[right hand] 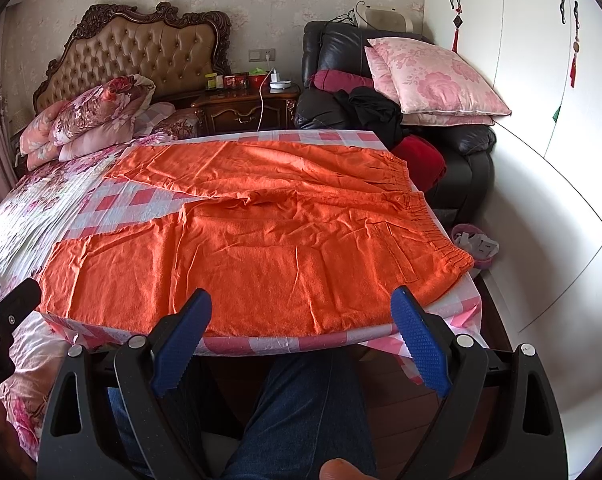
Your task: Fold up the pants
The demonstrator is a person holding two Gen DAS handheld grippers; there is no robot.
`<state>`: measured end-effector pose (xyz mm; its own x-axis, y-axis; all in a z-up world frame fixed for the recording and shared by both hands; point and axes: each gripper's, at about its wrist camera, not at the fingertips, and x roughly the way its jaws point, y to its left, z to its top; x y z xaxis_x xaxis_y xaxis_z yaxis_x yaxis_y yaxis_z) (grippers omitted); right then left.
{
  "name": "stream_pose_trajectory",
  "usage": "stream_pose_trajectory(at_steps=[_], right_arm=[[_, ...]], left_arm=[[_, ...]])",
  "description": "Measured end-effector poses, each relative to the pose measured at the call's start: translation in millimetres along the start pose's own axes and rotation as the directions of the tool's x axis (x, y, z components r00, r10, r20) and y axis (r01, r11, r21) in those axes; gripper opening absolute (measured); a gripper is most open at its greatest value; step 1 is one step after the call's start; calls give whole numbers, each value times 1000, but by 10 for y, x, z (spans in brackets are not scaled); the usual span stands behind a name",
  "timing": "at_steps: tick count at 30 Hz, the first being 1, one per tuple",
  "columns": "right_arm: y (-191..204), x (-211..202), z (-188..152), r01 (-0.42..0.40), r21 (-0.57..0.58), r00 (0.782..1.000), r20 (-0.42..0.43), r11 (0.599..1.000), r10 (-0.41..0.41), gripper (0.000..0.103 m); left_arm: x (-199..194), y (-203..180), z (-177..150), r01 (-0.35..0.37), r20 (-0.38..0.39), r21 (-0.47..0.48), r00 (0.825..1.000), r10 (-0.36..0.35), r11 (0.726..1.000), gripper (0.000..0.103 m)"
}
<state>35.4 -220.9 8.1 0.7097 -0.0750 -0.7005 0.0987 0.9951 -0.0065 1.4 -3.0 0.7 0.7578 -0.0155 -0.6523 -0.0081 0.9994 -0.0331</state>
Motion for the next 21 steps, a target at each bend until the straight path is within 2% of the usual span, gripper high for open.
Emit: stream_pose_trajectory(at_steps=[21], right_arm=[[4,-10,7,2,0,1000,1,1000,-2,88]], left_arm=[[6,14,-22,3,-4,-7,1000,-3,1000,102]])
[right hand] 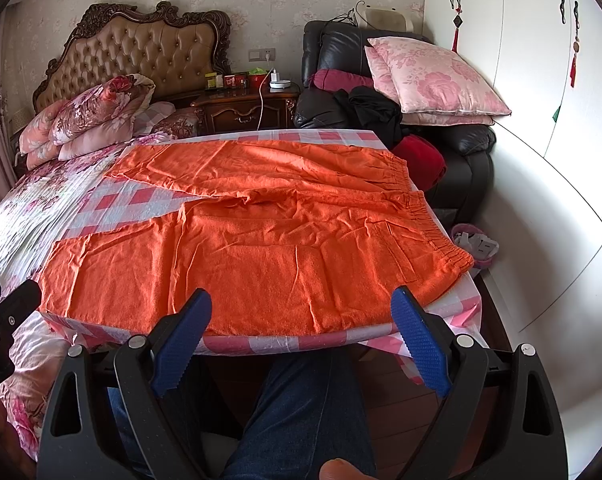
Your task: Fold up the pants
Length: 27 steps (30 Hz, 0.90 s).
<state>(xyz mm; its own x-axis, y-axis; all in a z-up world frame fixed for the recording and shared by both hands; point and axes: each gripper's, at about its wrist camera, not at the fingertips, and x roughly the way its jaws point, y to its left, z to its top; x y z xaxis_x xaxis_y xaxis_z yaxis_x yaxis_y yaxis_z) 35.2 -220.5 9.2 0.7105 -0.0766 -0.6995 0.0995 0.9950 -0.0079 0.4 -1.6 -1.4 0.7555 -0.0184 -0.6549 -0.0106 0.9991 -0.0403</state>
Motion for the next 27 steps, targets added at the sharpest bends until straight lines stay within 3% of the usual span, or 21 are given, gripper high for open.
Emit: stream_pose_trajectory(at_steps=[27], right_arm=[[0,6,-4,1,0,1000,0,1000,-1,88]], left_arm=[[6,5,-12,1,-1,-3,1000,-1,1000,102]])
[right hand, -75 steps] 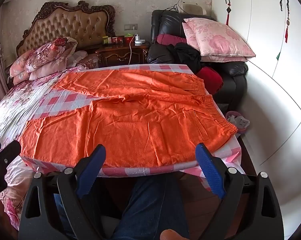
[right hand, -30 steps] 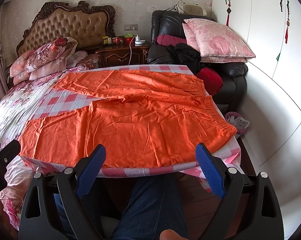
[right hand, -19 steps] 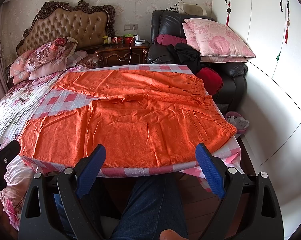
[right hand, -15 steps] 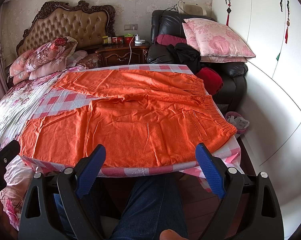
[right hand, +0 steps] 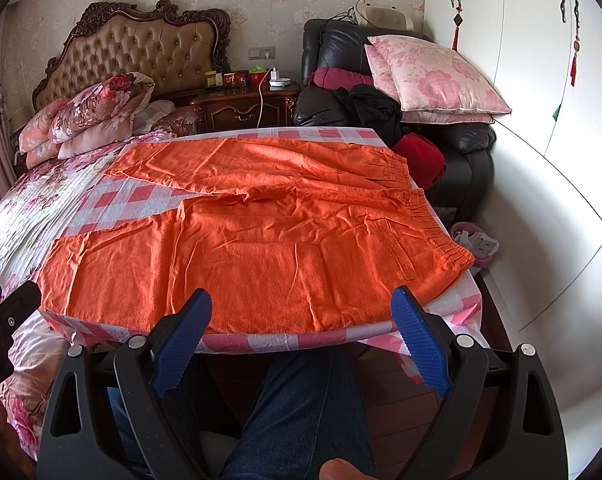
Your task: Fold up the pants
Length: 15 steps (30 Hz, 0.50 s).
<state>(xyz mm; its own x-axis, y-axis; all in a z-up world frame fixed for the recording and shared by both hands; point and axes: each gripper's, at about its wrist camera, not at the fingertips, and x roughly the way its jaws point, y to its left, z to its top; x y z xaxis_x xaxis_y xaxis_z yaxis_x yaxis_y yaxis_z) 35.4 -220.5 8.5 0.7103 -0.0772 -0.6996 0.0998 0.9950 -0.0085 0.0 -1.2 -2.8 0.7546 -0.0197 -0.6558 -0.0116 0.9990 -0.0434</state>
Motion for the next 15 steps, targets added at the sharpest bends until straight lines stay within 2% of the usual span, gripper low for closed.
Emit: stream_pose_trajectory(at_steps=[9,10,15], right_arm=[[-35,10,17,-3,1,1000,-10,1000,3,88],[-35,118,-92,-4,1,1000,-14,1000,4,88],[-159,337,-148,-14,26,998,-66,1000,16,88]], left_arm=[[10,4,-15,4,-8,-3,1000,-4,1000,102],[21,-4,-28,4,-14,-5,1000,-4,1000,102],[119,-24,-110,11,-43,-12,999,-12,1000,102]])
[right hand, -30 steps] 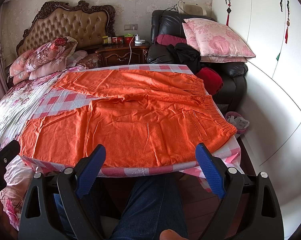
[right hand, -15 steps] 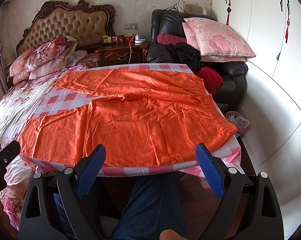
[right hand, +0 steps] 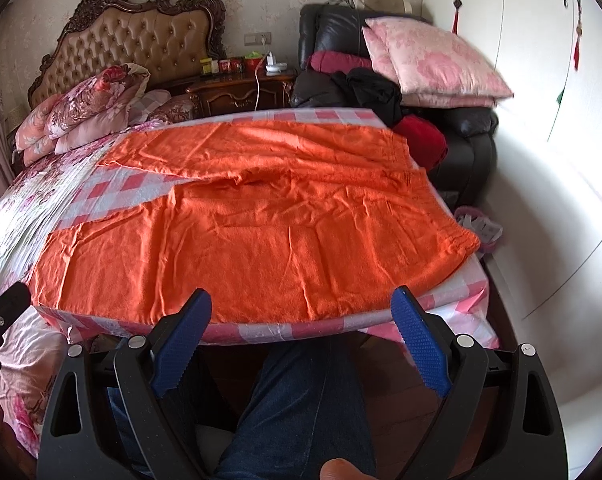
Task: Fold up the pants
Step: 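Reach the right gripper to the orange pants leg and close on it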
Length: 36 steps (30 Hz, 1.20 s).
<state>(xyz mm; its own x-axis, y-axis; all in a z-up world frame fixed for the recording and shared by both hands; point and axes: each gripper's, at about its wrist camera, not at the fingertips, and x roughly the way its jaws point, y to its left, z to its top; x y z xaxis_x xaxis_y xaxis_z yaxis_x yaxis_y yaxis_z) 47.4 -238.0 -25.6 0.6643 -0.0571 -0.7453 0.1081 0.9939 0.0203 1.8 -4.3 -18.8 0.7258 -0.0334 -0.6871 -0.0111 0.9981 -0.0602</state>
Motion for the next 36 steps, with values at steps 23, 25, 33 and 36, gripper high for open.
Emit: stream_pose_trajectory(at_steps=[23,25,33,36], right_arm=[[-1172,3241,2777,-82,-263,946,-323,961,-8,88],[-1103,3502,2859,-74,-317,938,-344,946,-42,84],[-1127,4302,2993,-93,-349,902,-425,932,-70,82],[-1166,4364,3006,-143,-331,904,-427,933,-13,70]], left_arm=[[1146,584,120,44,-168,-70,984,-55,997,101],[1199,723,144,25,-184,-87,982,-41,996,101],[1308,1314,387,-68,-222,-144,974,35,987,101],[1348,1486,629,-83,-202,-143,978,53,986,101]])
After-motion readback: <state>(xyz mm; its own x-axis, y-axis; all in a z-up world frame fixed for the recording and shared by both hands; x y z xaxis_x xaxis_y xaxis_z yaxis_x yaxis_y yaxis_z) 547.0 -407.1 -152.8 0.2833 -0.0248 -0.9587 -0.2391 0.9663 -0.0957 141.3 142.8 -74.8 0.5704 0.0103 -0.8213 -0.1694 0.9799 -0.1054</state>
